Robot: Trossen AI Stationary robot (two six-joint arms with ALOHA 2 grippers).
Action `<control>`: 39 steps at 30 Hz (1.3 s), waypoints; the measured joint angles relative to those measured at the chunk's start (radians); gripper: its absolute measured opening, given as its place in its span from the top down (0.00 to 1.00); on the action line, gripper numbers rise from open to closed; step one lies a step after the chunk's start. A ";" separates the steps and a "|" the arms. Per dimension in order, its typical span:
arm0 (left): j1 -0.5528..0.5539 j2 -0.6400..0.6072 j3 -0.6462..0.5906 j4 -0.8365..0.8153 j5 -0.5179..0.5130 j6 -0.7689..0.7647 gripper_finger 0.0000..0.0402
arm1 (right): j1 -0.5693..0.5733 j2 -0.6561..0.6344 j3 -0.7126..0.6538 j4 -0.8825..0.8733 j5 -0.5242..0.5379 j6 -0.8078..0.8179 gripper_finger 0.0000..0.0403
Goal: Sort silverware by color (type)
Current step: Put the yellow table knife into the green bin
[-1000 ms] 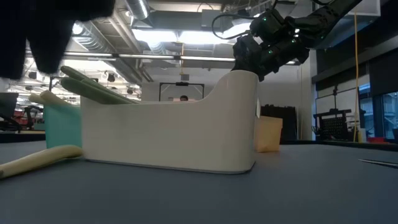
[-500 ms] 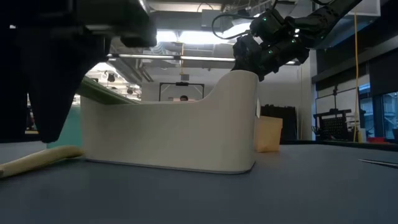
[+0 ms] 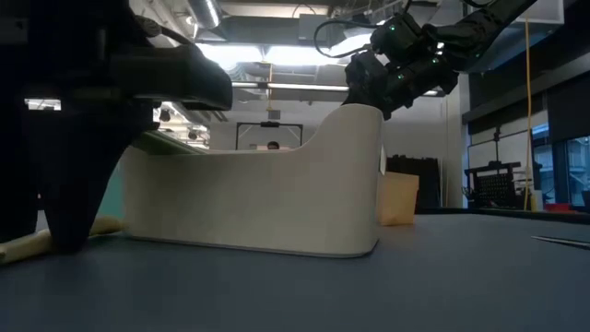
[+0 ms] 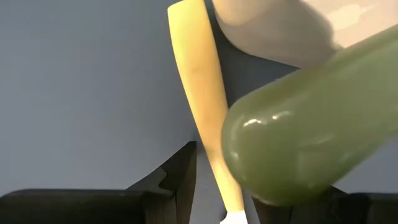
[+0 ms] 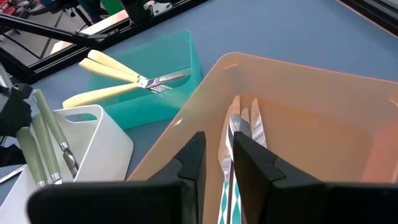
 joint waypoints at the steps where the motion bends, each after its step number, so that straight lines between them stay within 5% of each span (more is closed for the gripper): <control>1: 0.000 0.000 0.000 0.000 0.000 0.000 0.69 | 0.000 0.000 0.000 0.000 0.000 0.000 0.83; 18: 0.001 0.000 -0.001 -0.005 0.026 -0.005 0.87 | 0.000 0.000 0.000 0.005 0.000 0.000 0.83; 39: -0.055 -0.046 -0.004 -0.115 0.073 0.003 0.88 | -0.001 0.000 0.000 0.004 0.000 0.000 0.83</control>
